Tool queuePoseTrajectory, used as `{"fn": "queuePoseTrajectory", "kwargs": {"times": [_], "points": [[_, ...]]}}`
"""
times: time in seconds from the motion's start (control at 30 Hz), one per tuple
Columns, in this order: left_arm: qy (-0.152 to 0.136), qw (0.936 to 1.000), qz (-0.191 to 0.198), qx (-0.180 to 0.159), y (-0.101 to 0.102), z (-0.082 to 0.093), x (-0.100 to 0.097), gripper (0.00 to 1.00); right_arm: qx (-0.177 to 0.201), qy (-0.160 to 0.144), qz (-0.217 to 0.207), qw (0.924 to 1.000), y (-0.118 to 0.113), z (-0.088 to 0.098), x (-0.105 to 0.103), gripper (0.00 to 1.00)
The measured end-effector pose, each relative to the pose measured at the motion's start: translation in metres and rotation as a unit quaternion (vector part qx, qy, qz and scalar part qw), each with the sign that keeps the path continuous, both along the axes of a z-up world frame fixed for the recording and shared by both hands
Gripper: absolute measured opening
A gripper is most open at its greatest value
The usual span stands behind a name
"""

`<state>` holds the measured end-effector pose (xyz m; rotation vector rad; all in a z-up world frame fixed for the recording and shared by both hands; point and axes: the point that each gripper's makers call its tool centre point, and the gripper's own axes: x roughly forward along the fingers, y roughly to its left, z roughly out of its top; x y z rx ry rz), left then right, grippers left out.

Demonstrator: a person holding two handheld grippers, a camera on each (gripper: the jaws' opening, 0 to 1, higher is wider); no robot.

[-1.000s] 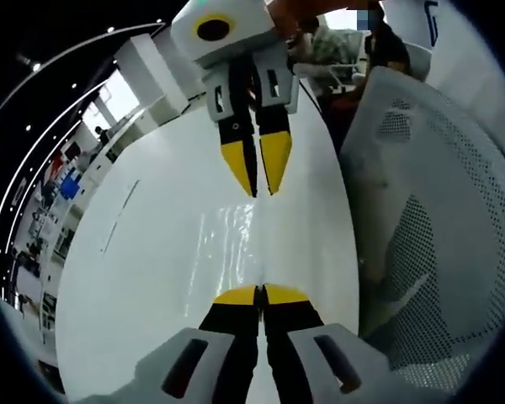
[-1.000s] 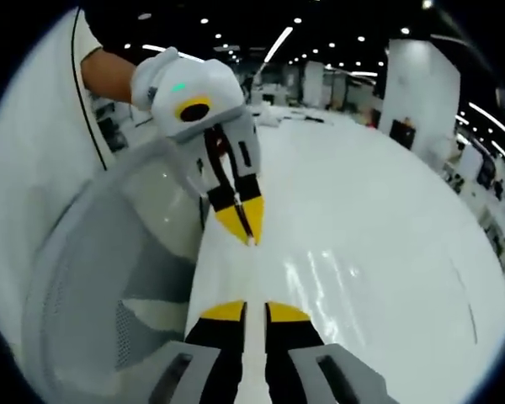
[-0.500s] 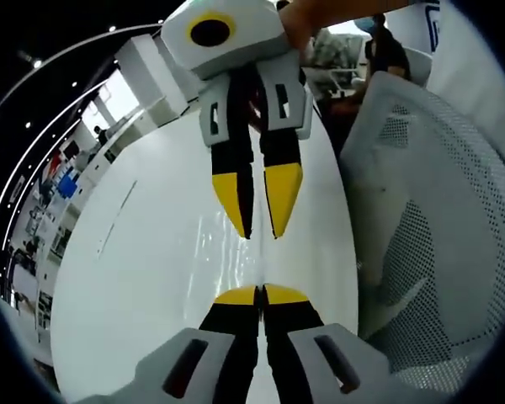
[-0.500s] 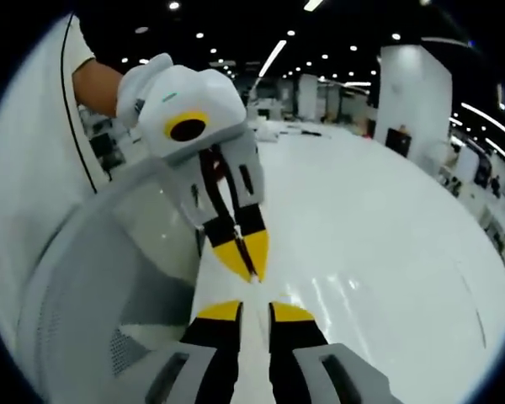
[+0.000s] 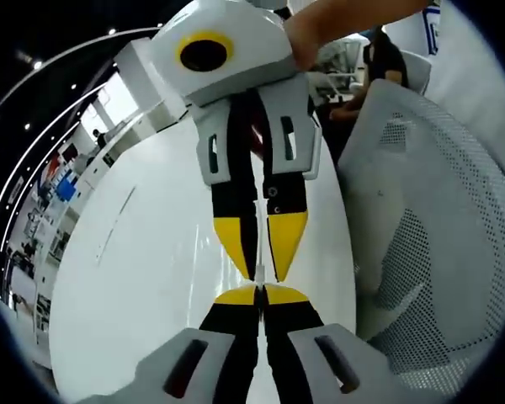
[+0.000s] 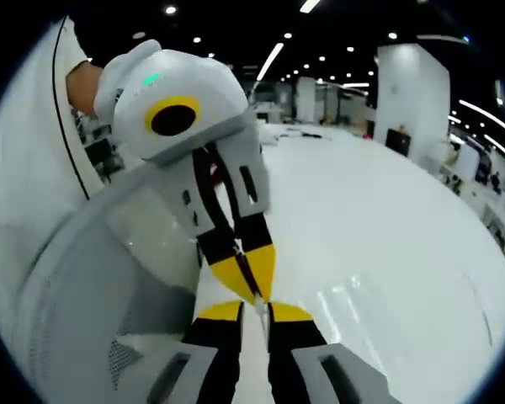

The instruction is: Open the resealable bag by pulling the two sides of the seal apart until the entire bag opening is separated and visibly accessible.

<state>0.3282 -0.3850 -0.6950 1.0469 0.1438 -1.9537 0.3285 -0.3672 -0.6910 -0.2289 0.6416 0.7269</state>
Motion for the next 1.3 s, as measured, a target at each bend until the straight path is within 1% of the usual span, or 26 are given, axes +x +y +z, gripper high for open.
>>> {"fn": "queuePoseTrajectory", "kwargs": {"times": [0.17, 0.23, 0.3, 0.37, 0.47, 0.57, 0.63, 0.73, 0.93, 1.0, 1.17, 1.27, 1.3], "points": [[0.004, 1.0, -0.005, -0.001, 0.0, 0.0, -0.003, 0.0, 0.009, -0.003, -0.004, 0.9999, -0.001, 0.003, 0.0, 0.04], [0.003, 1.0, -0.007, -0.001, -0.001, 0.0, -0.004, 0.0, 0.005, -0.006, -0.004, 1.0, -0.002, 0.003, 0.001, 0.03], [0.004, 1.0, -0.007, 0.001, -0.001, 0.0, -0.005, 0.0, -0.005, 0.002, -0.001, 1.0, -0.002, 0.0, -0.001, 0.02], [0.001, 1.0, -0.009, 0.003, 0.0, -0.001, -0.006, 0.0, -0.013, -0.001, 0.006, 0.9999, 0.0, -0.001, -0.002, 0.01], [-0.001, 0.9999, -0.011, 0.006, 0.001, -0.003, -0.006, 0.0, -0.011, 0.005, 0.006, 0.9999, 0.0, -0.003, -0.002, 0.01], [-0.003, 0.9999, -0.01, 0.004, 0.002, -0.001, -0.006, 0.0, -0.008, 0.005, 0.005, 0.9999, 0.001, -0.002, -0.002, 0.01], [-0.001, 1.0, -0.008, 0.002, 0.002, -0.001, -0.005, 0.0, -0.015, -0.002, 0.009, 0.9998, 0.001, -0.002, -0.002, 0.0], [-0.002, 1.0, -0.006, 0.005, 0.002, -0.003, -0.004, 0.0, -0.017, 0.003, 0.005, 0.9998, 0.001, -0.004, -0.001, 0.0], [0.0, 0.9999, 0.007, 0.01, 0.0, -0.004, -0.003, 0.0, -0.041, 0.004, 0.01, 0.9991, -0.001, -0.007, -0.001, 0.0], [-0.005, 0.9999, 0.011, 0.005, -0.001, -0.003, -0.002, 0.0, -0.039, 0.004, 0.003, 0.9992, -0.004, -0.007, 0.0, 0.0], [0.001, 0.9997, 0.022, 0.001, -0.005, -0.002, -0.001, 0.0, -0.043, 0.004, 0.001, 0.9991, -0.007, -0.006, -0.001, 0.0], [0.004, 0.9997, 0.024, 0.005, -0.005, -0.004, -0.003, 0.0, -0.044, 0.009, 0.001, 0.999, -0.008, -0.008, -0.002, 0.0], [0.004, 0.9997, 0.022, 0.007, -0.005, -0.005, -0.003, 0.0, -0.04, 0.015, -0.001, 0.9991, -0.007, -0.009, -0.004, 0.0]]}}
